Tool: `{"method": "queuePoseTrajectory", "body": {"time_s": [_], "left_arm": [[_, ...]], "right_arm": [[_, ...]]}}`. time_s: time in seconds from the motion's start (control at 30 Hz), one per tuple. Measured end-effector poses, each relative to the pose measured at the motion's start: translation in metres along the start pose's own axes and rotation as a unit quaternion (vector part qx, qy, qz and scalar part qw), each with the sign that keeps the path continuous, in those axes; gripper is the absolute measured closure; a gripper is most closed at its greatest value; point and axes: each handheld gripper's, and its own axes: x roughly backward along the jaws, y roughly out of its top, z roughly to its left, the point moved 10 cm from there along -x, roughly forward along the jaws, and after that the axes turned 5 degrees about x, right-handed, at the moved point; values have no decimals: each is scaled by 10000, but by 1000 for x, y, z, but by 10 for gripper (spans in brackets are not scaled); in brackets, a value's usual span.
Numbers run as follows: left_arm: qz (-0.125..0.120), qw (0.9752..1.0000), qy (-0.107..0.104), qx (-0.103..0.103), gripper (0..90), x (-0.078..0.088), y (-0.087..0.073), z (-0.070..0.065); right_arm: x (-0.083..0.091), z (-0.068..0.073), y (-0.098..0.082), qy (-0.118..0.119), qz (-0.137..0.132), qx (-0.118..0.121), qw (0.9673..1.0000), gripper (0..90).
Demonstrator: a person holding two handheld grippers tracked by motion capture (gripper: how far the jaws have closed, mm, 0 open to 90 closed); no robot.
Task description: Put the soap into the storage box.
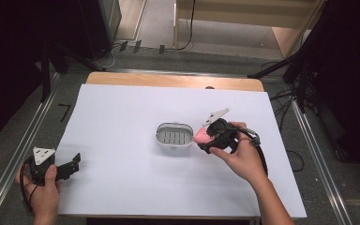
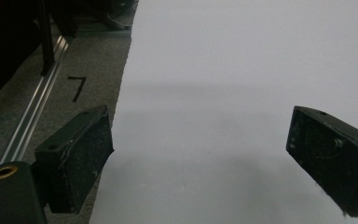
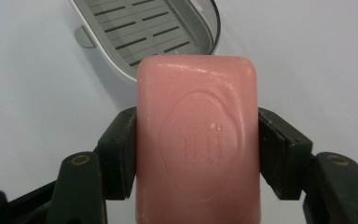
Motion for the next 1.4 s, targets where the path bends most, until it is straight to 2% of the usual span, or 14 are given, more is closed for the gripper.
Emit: {"method": "queuePoseTrajectory", "body": {"time_s": [0.37,0.7,1.1,1.27,1.4], "left_arm": [[4,10000,-11,-5,76,0,0,0],[4,10000,-8,-10,76,0,0,0],[4,10000,-11,-7,76,0,0,0],[5,10000,5,8,76,0,0,0],[0,10000,4,9,76,0,0,0]], "right_arm": [[-5,5,18,97,-131,333,9993,389],[-9,5,33,172,-200,716,9971,389],[-13,9,52,270,-264,943,9948,388],[-18,12,59,383,-298,993,9939,388],[-23,13,63,411,-280,1125,9924,388]]}}
